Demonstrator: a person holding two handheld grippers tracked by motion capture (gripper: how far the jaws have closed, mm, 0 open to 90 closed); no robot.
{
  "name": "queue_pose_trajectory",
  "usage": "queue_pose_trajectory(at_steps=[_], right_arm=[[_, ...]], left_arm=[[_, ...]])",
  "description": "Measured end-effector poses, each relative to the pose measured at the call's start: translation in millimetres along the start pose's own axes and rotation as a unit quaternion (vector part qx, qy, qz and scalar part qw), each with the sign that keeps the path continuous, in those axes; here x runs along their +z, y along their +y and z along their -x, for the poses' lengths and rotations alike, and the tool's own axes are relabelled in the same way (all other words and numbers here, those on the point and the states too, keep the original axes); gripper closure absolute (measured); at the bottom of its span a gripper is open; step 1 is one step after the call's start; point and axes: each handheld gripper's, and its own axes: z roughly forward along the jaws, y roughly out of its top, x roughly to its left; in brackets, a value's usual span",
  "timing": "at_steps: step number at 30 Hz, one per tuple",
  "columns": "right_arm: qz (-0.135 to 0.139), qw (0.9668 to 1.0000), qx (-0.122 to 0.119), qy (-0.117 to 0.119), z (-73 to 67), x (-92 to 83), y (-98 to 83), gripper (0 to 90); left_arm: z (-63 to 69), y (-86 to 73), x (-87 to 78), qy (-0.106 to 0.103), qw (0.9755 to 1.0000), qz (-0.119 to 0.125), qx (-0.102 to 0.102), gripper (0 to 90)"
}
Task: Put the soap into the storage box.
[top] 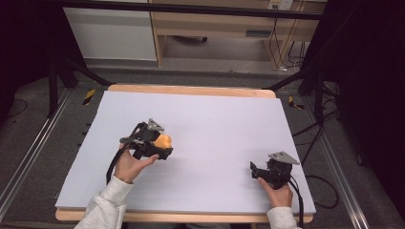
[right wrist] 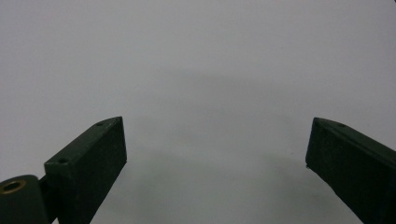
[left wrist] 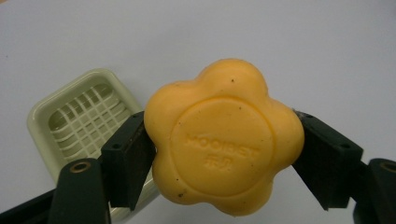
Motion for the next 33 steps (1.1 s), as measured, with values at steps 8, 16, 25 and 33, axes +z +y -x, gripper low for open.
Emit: queue_pose_trajectory(at_steps=[8,16,25,33], right_arm=[[0.000,1.0000,0.000,0.000,-0.2,0.1,0.0,5.7],[-0.001,1.0000,0.001,0.000,-0.2,0.2,0.0,5.7],[0.000,1.0000,0.000,0.000,-0.2,0.0,0.0,5.7],[-0.001,1.0000,0.000,0.000,-0.3,0.1,0.0,5.7]], left_arm=[[-14.6,-0.9,-4.4,0.012,0.9998,0.006,-0.018,26.0],[-28.4,-1.4,-5.7,0.026,0.9991,0.005,-0.033,26.0],[-43.4,-3.0,2.5,0.040,0.9978,-0.002,-0.052,26.0],[-51.9,-3.3,12.1,0.051,0.9968,-0.015,-0.060,26.0]])
